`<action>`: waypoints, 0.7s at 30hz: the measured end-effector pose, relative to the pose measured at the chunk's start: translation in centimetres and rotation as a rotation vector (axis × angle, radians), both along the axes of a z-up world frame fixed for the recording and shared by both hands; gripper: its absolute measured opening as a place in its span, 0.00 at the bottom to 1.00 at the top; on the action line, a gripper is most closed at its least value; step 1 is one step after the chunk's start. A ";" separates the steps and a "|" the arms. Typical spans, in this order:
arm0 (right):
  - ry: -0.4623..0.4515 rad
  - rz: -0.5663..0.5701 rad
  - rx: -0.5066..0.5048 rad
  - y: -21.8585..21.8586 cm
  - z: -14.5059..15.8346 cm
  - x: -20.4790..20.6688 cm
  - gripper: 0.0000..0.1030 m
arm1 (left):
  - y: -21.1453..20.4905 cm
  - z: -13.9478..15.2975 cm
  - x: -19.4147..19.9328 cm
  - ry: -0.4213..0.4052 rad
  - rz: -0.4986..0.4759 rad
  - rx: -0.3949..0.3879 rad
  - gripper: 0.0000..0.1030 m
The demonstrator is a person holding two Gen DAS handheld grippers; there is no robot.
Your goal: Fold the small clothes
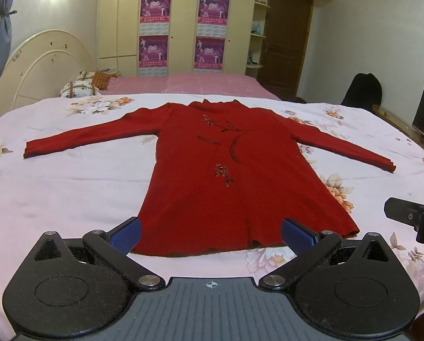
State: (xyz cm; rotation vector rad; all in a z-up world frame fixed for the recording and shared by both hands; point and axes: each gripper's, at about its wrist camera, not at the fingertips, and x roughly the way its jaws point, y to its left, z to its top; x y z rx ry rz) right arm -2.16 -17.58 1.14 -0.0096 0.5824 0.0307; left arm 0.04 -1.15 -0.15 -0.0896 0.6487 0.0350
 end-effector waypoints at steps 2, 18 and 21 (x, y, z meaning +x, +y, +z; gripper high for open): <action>0.000 0.002 -0.001 0.0 0.0 0.0 0.99 | 0.0 0.0 0.0 -0.001 0.000 0.000 1.00; 0.001 0.004 -0.001 0.2 0.2 -0.1 0.99 | 0.2 0.1 0.2 0.000 0.001 0.002 1.00; 0.000 0.009 -0.002 0.3 0.2 0.0 0.99 | 0.3 0.1 0.2 0.000 0.002 0.002 1.00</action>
